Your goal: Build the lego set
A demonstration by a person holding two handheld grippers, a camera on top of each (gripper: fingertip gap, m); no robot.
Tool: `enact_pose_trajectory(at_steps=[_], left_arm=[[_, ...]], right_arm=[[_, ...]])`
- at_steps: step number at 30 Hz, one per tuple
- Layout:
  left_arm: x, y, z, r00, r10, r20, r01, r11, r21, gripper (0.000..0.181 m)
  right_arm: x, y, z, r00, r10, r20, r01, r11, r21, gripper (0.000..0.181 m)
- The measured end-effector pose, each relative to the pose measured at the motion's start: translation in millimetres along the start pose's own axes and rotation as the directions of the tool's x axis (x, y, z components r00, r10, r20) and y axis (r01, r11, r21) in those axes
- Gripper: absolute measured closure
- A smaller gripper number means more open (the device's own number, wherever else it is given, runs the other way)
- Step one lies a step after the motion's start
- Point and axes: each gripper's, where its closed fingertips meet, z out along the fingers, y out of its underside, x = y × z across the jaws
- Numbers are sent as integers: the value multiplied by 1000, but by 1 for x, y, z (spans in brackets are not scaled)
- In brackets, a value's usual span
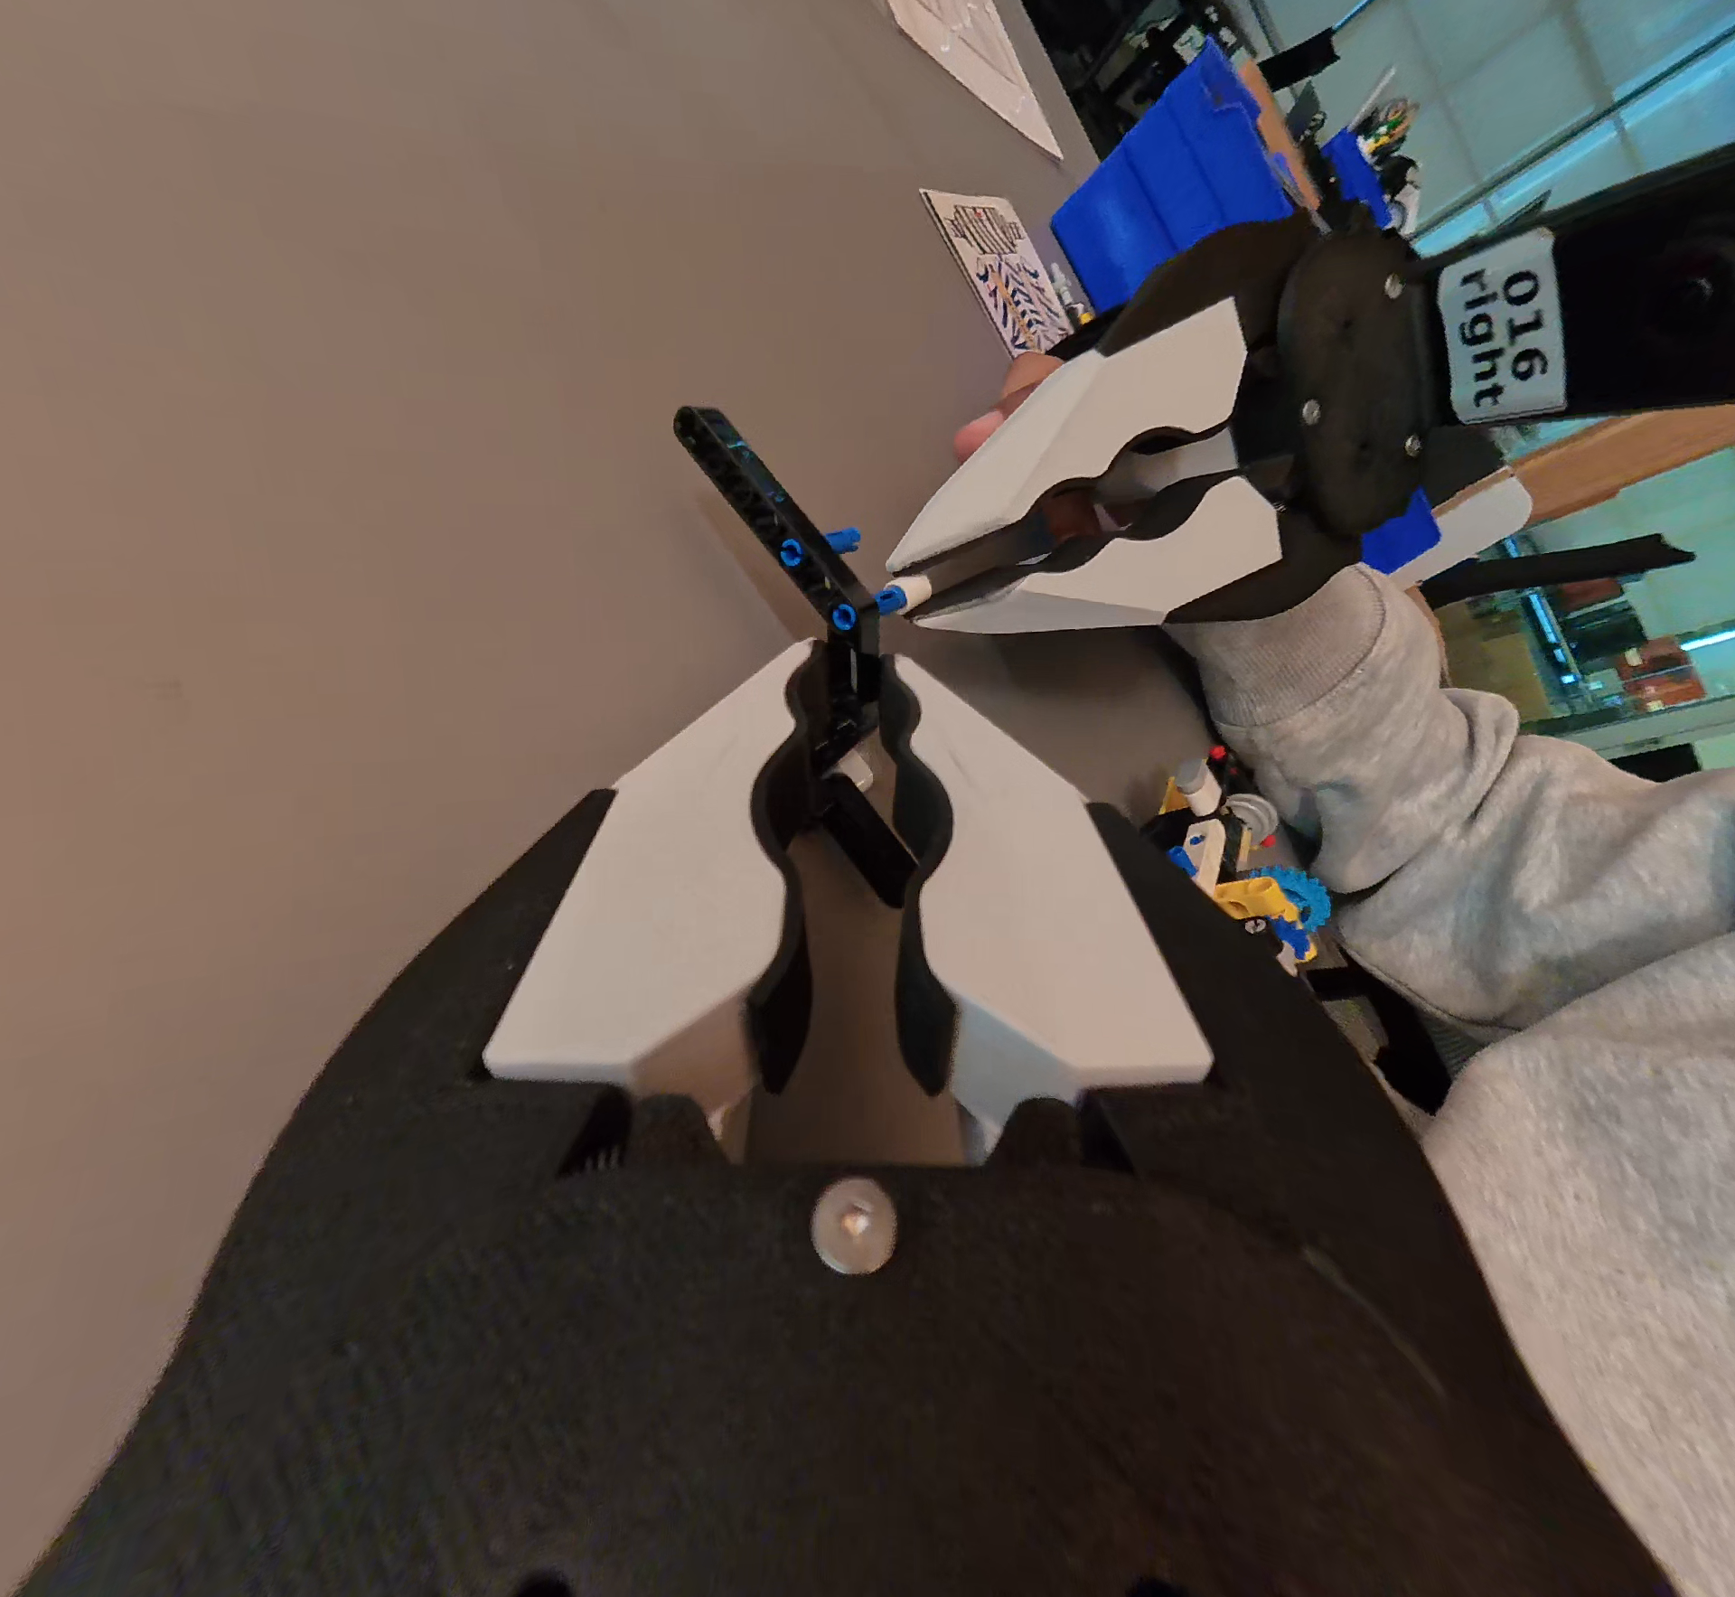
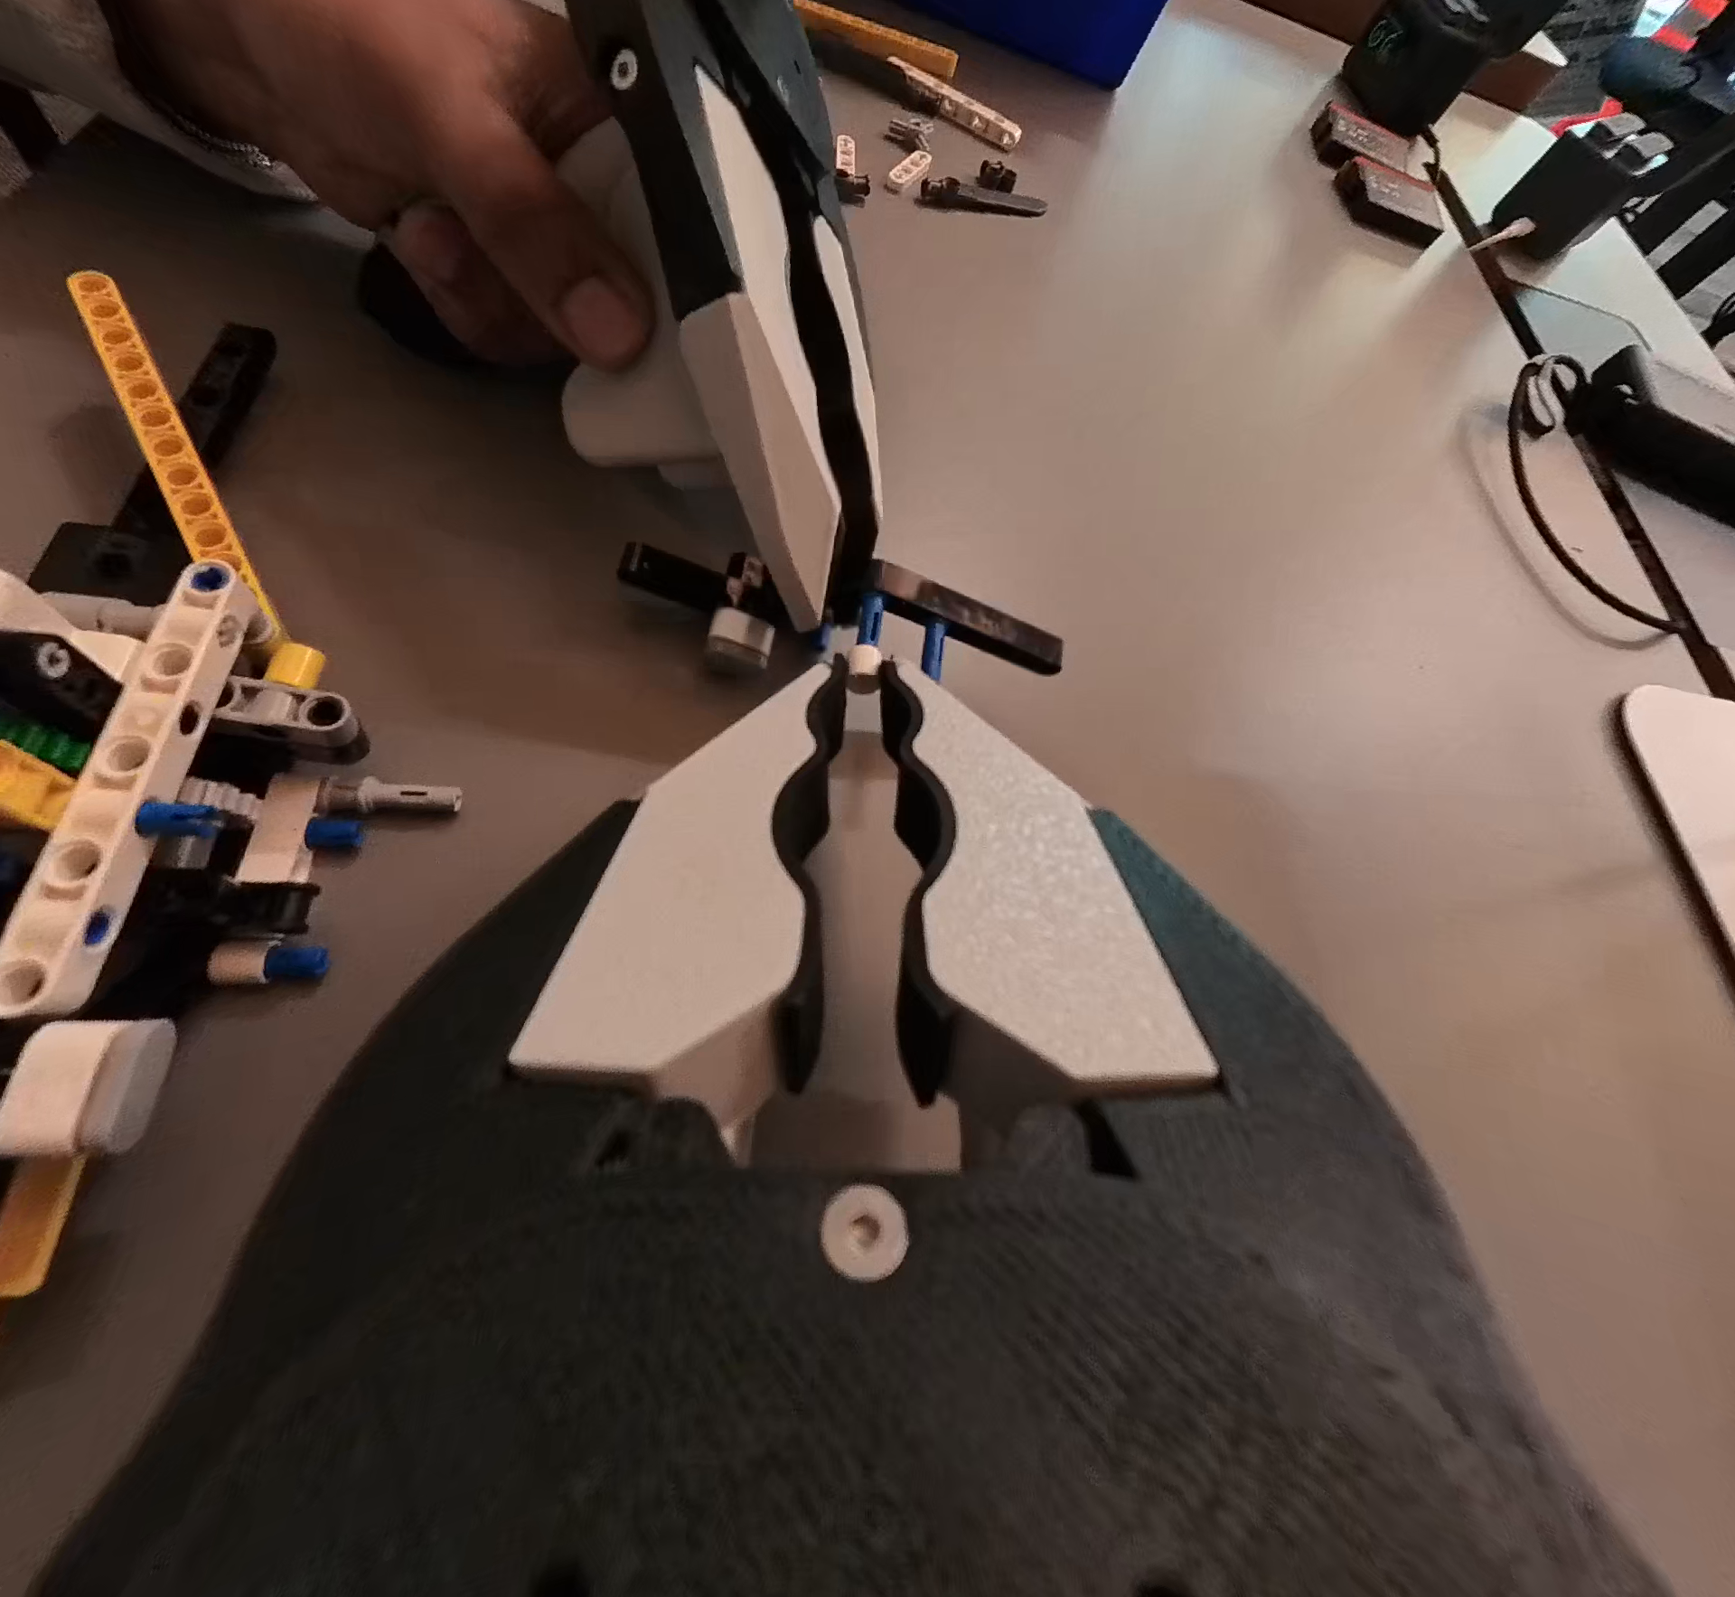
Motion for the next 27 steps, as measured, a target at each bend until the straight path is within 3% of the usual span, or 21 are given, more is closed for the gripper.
enact_pose_trajectory(at_steps=[15,21,27], left_arm=[[18,-17,-19,957,-119,-263,144,986,79,174],[22,-10,-16,966,-70,-251,86,995,53,173],[18,-2,-7,990,26,-138,-23,999,29,174]], right_arm=[[7,-31,-6,988,-70,-135,94,980,177,176],[2,-31,-9,995,-58,-85,74,978,197,176],[-4,-17,-10,994,-91,-60,98,988,120,176]])
